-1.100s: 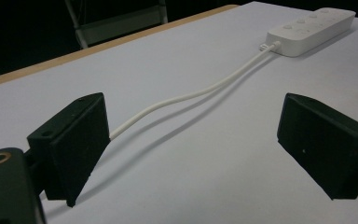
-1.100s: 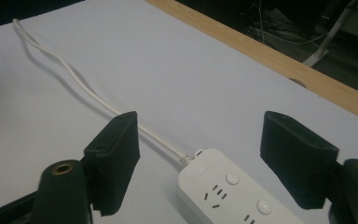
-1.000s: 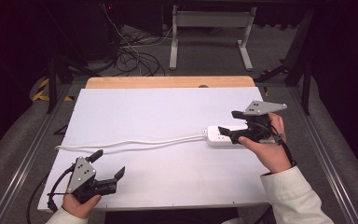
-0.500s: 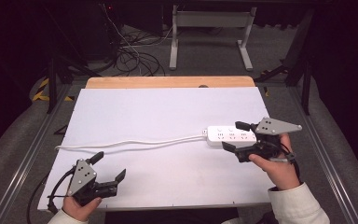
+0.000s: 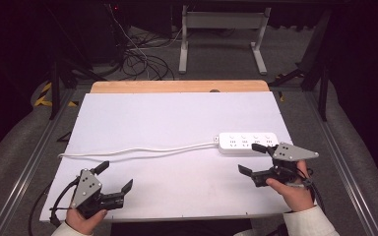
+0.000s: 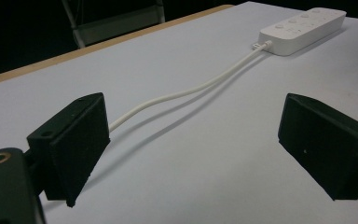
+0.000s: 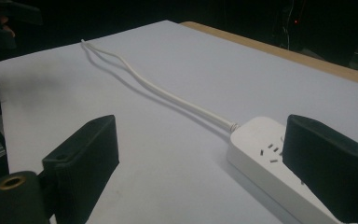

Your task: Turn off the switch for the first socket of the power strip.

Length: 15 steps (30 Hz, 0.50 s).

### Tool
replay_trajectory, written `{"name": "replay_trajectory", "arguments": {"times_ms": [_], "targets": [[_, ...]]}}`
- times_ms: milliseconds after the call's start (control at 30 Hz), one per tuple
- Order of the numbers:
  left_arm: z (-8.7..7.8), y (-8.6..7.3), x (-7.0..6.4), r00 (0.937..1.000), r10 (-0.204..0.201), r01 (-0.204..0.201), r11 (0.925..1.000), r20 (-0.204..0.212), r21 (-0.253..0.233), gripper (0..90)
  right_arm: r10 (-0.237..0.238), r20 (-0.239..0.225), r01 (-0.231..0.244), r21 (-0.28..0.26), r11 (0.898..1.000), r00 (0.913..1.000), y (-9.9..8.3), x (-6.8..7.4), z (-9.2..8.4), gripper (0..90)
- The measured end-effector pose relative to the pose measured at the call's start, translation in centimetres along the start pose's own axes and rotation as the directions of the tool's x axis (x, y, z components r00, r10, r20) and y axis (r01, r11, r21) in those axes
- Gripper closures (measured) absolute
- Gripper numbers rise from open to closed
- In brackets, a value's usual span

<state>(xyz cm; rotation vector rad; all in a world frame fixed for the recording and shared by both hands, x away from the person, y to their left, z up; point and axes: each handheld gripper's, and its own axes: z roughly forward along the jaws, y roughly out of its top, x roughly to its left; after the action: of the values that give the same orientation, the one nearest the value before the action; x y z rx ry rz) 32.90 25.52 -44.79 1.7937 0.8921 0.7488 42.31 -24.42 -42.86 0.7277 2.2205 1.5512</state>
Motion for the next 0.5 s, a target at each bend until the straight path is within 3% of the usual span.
{"name": "replay_trajectory", "arguments": {"times_ms": [500], "targets": [[-0.2,-0.2,-0.1,1.0000,0.002,-0.003,0.9999,0.006,0.011,9.1,0.022,0.030,-0.023,0.049,0.999,0.9993,-4.0,0.3,0.7,9.5]]}}
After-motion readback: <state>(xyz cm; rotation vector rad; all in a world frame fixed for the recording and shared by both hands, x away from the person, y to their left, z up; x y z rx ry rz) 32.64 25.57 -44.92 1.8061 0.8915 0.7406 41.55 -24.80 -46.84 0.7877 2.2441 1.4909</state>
